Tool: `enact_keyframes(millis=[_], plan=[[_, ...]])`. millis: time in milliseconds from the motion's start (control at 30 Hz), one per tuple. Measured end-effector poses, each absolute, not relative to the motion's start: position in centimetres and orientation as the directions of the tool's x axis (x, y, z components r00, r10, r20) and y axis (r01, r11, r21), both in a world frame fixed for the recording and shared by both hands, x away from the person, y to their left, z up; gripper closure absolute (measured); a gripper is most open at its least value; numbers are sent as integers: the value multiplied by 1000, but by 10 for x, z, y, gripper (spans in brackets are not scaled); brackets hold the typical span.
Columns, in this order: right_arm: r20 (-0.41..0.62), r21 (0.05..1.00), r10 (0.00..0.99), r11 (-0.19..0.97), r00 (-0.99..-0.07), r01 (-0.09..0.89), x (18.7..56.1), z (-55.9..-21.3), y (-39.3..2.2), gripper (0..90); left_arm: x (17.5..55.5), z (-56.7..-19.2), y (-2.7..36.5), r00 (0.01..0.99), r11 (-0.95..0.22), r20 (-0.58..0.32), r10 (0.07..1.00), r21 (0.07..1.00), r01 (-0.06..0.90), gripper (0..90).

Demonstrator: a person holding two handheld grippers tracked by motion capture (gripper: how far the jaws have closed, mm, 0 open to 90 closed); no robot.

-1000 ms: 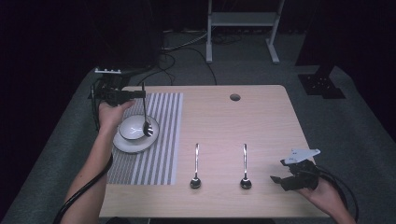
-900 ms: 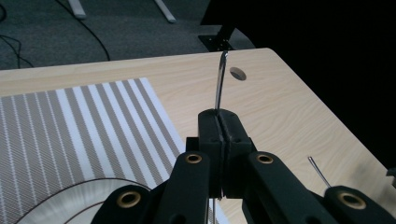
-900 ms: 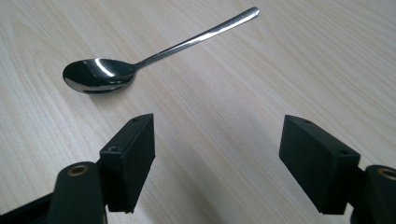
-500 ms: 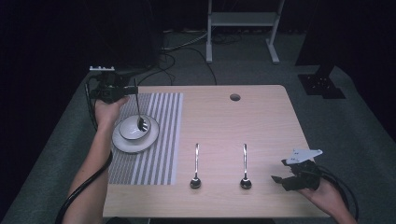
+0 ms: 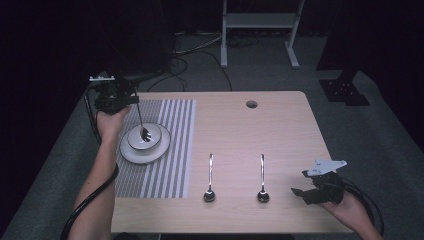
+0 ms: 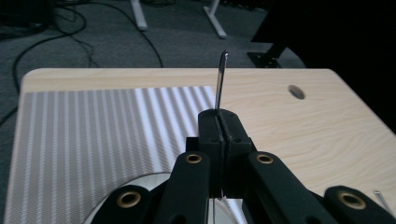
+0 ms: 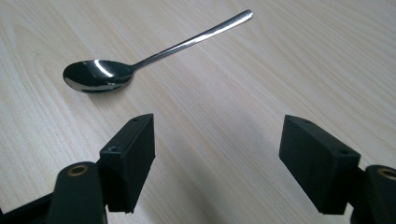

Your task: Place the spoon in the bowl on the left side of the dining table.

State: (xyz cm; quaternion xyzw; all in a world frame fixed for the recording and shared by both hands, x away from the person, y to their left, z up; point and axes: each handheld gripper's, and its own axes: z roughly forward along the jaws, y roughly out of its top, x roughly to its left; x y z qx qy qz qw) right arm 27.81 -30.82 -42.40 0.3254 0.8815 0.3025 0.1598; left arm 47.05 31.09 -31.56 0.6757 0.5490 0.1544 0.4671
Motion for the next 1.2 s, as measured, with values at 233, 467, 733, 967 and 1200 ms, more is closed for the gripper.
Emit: enact_keyframes(millis=[233,467,733,967,1200], plan=[[-88,637,664,611,-743,470,280,-423,-305,255,470,-331,322,308,67,-314,898,791,609,893],[-90,628,660,619,-746,472,282,-425,-302,255,470,-345,327,288,83,-326,901,780,620,893],[-86,627,662,617,-745,476,282,-426,-302,255,470,-358,332,268,87,-329,905,763,640,892],[-82,625,663,616,-744,479,282,-427,-303,255,468,-365,340,245,103,-339,908,749,654,873],[-74,623,664,613,-744,485,283,-429,-303,255,467,-374,348,226,115,-351,909,732,672,844]])
